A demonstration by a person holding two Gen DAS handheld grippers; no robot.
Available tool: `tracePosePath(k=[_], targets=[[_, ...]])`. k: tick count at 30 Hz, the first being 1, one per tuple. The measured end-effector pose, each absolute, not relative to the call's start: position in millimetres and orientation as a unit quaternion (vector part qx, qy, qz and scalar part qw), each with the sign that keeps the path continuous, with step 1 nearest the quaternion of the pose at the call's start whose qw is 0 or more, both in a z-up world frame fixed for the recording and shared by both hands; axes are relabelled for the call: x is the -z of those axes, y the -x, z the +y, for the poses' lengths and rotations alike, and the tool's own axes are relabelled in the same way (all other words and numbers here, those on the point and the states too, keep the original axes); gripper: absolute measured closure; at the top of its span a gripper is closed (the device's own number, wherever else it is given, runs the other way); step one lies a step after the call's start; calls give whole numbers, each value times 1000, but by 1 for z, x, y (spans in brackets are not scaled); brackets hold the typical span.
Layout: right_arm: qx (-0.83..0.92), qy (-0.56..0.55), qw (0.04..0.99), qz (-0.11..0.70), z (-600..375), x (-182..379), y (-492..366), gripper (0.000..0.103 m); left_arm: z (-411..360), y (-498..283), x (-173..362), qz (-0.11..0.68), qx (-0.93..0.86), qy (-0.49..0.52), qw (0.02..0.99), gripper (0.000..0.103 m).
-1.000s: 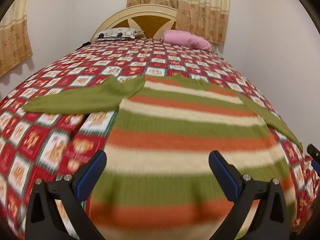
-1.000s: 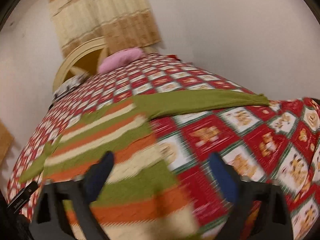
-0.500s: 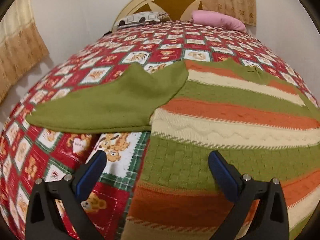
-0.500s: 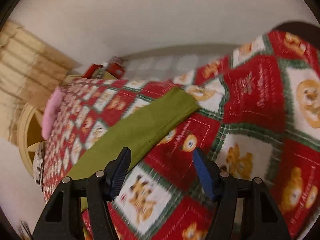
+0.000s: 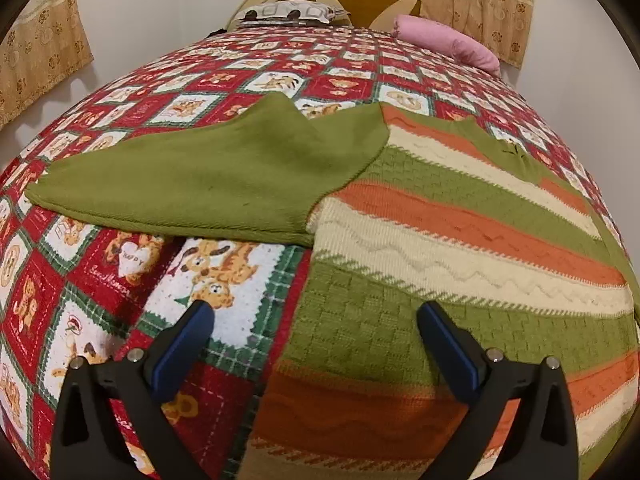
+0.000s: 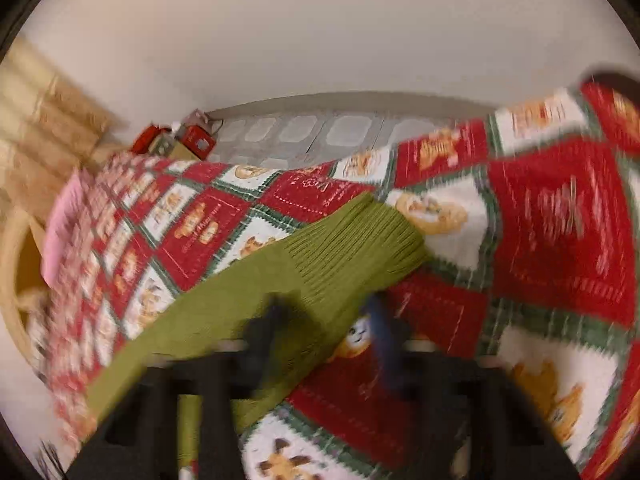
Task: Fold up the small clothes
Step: 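Grasp the green sleeve cuff with the right gripper, then lay the sleeve across the sweater body and open the right gripper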
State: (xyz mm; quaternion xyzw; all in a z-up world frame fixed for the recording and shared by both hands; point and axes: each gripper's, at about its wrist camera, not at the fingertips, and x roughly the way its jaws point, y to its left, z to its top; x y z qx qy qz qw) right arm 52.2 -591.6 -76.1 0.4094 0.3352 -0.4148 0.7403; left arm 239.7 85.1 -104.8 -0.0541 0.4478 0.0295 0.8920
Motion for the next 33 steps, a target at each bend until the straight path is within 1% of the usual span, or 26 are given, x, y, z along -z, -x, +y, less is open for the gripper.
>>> tracePosePath(k=[1, 5, 9, 12, 15, 18, 20, 24, 29, 33], targets=[[397, -407, 750, 338, -593, 77, -54, 95, 86, -240, 105, 447, -29, 56, 892, 0], [381, -412, 763, 322, -594, 71, -46, 96, 88, -241, 105, 446, -26, 58, 893, 0], [372, -382, 793, 295, -576, 36, -49, 96, 88, -241, 105, 445, -25, 60, 893, 0], [337, -345, 828, 286, -543, 1, -67, 96, 89, -241, 105, 444, -24, 62, 893, 0], [278, -294, 869, 283, -485, -39, -98, 96, 90, -241, 104, 442, -23, 66, 894, 0], [227, -232, 901, 288, -418, -63, -132, 96, 93, -239, 103, 438, -26, 71, 896, 0], [189, -194, 916, 295, -371, -68, -158, 96, 97, -236, 102, 432, -32, 81, 898, 0], [107, -135, 932, 318, -275, -58, -213, 96, 110, -232, 99, 419, -43, 113, 900, 0], [24, -115, 923, 365, -176, -15, -258, 96, 122, -231, 100, 410, -53, 149, 898, 0], [-12, -89, 916, 392, -112, 23, -281, 96, 121, -231, 100, 408, -49, 150, 899, 0]])
